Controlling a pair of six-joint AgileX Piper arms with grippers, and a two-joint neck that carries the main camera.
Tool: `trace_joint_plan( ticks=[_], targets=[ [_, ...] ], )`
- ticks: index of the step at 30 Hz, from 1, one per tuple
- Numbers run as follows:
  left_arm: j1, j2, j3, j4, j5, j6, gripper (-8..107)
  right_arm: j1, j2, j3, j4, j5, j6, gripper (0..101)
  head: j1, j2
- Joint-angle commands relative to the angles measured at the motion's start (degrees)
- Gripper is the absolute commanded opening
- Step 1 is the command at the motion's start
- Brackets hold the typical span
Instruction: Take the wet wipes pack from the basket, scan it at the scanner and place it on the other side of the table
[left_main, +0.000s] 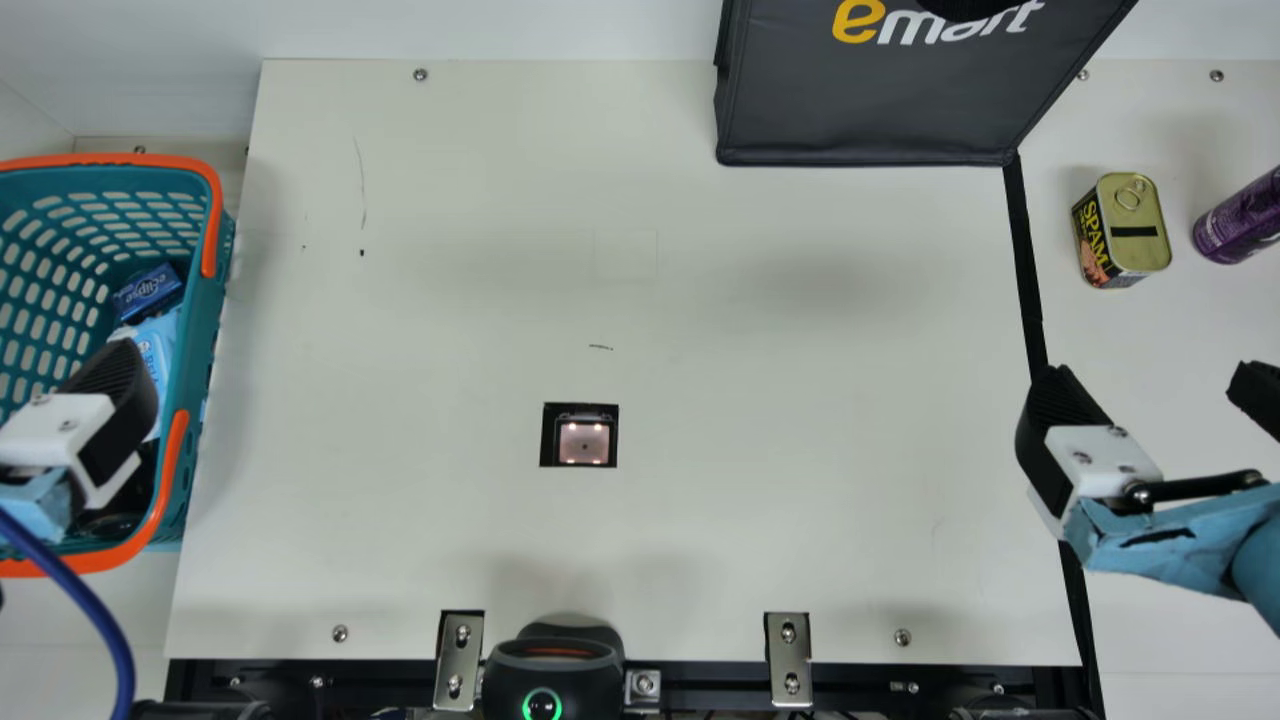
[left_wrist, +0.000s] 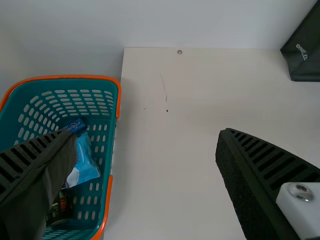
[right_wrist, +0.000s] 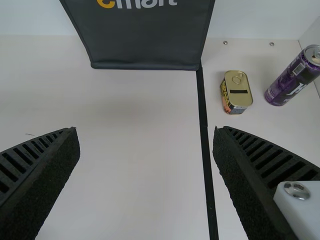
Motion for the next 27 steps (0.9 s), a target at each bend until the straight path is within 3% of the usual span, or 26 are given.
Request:
trace_joint_plan(
  ticks=[1, 15, 27],
  targets=[
    [0.0, 0.0, 0.0, 0.0, 0.0, 0.0, 90, 0.0, 0.0, 0.0, 0.0, 0.0, 0.0, 95, -1.7, 1.4],
    [0.0, 0.0, 0.0, 0.0, 0.0, 0.0, 90, 0.0, 0.0, 0.0, 0.0, 0.0, 0.0, 95, -1.7, 20.1],
    [0.0, 0.0, 0.0, 0.0, 0.0, 0.0, 90, 0.0, 0.0, 0.0, 0.0, 0.0, 0.0, 95, -1.7, 20.1]
  ],
)
